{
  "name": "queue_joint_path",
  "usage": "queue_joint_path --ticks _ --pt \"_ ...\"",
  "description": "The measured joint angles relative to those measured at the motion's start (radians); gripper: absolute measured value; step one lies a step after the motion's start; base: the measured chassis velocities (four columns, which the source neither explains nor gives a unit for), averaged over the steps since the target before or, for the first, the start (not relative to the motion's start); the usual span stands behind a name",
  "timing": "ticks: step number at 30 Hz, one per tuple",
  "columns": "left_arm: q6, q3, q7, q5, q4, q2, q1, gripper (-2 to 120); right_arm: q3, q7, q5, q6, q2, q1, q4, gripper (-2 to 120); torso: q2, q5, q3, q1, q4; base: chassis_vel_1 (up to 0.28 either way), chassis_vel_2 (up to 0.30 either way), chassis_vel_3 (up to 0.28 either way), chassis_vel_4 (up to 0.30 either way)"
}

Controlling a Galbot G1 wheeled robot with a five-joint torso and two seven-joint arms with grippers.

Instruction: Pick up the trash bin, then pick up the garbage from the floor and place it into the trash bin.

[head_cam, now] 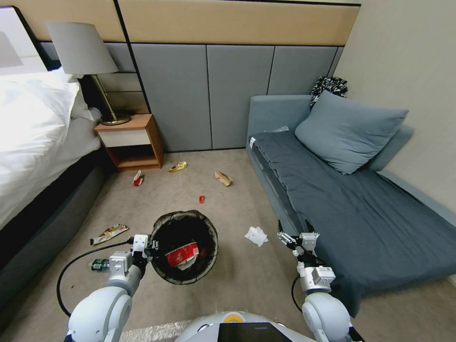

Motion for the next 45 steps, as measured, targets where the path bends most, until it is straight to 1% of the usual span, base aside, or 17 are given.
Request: queue_joint_path --ticks 12,17,21,22,25,26,29,32,34,36,39,40,43,44,45 --pt "0.0 -0.002 0.001 -0.003 -0.001 0.003 0.0 1 -0.01 0.004 0.001 0.004 0.0 0.003 -0.001 100 0.0 -0.0002 0.0 0.0 0.0 -0.099 0.095 0.099 -0.096" --pt "0.0 -0.002 0.001 -0.004 -0.002 0.005 0.0 1 -0.012 0.004 0.001 -0.013 -0.004 0.011 -0.002 100 0.0 -0.0002 0.0 0.0 0.0002 -0.065 0.08 0.046 -0.04" --pt "0.0 -0.003 0.001 -0.007 -0.005 0.007 0.001 1 -0.002 -0.027 0.01 -0.088 -0.013 0.035 -0.003 100 0.0 -0.0001 0.0 0.0 0.0001 0.0 0.0 0.0 0.0" --pt "0.0 -0.003 0.001 -0.007 -0.005 0.007 0.001 1 -0.002 -0.027 0.01 -0.088 -0.013 0.035 -0.003 100 0.0 -0.0001 0.0 0.0 0.0001 0.0 0.0 0.0 0.0" --pt "0.001 -0.003 0.001 -0.008 -0.008 0.007 0.003 1 0.021 -0.095 0.023 -0.168 -0.019 0.054 -0.005 100 0.0 0.0 0.0 0.0 0.0002 0.0 0.0 0.0 0.0" --pt "0.001 -0.003 0.001 -0.008 -0.008 0.007 0.003 1 0.021 -0.095 0.023 -0.168 -0.019 0.054 -0.005 100 0.0 0.0 0.0 0.0 0.0002 0.0 0.0 0.0 0.0" --pt "0.002 -0.003 0.001 -0.008 -0.014 0.007 0.006 1 0.026 -0.136 0.036 -0.215 -0.045 0.07 -0.035 100 0.0 0.0 0.0 0.0 0.0001 0.0 0.0 0.0 0.0" --pt "0.003 -0.003 0.001 -0.009 -0.018 0.008 0.009 1 0.016 -0.142 0.055 -0.226 -0.06 0.084 -0.055 100 0.0 0.0 0.0 0.0 0.0001 0.0 0.0 0.0 0.0" --pt "0.004 -0.003 0.002 -0.011 -0.022 0.011 0.011 1 0.0 -0.142 0.103 -0.256 -0.082 0.105 -0.073 100 0.0 0.0 0.0 0.0 0.0002 0.0 0.0 0.0 0.0" --pt "0.004 -0.004 0.002 -0.012 -0.023 0.012 0.011 1 -0.005 -0.142 0.123 -0.27 -0.089 0.112 -0.079 100 0.0 0.0 0.0 0.0 0.0002 0.0 0.0 0.0 0.0" --pt "0.006 -0.004 0.002 -0.015 -0.025 0.018 0.011 1 -0.022 -0.141 0.188 -0.312 -0.129 0.144 -0.108 100 0.0 0.0001 0.0 0.0 0.0 0.0 0.0 0.0 0.0" --pt "0.006 -0.004 0.002 -0.015 -0.025 0.018 0.011 1 -0.022 -0.141 0.188 -0.312 -0.129 0.144 -0.108 100 0.0 0.0001 0.0 0.0 0.0 0.0 0.0 0.0 0.0" --pt "0.007 -0.002 0.002 -0.015 -0.025 0.021 0.01 1 -0.042 -0.14 0.276 -0.352 -0.185 0.186 -0.146 100 0.0 0.0 0.0 0.0 0.0001 0.0 0.0 0.0 0.0" --pt "0.007 -0.002 0.002 -0.015 -0.025 0.021 0.01 1 -0.042 -0.14 0.276 -0.352 -0.185 0.186 -0.146 100 0.0 0.0 0.0 0.0 0.0001 0.0 0.0 0.0 0.0" --pt "0.007 0.0 0.002 -0.016 -0.025 0.021 0.01 1 -0.05 -0.139 0.301 -0.364 -0.204 0.203 -0.161 100 0.0 0.0 0.0 0.0 0.0001 0.0 0.0 0.0 0.0"
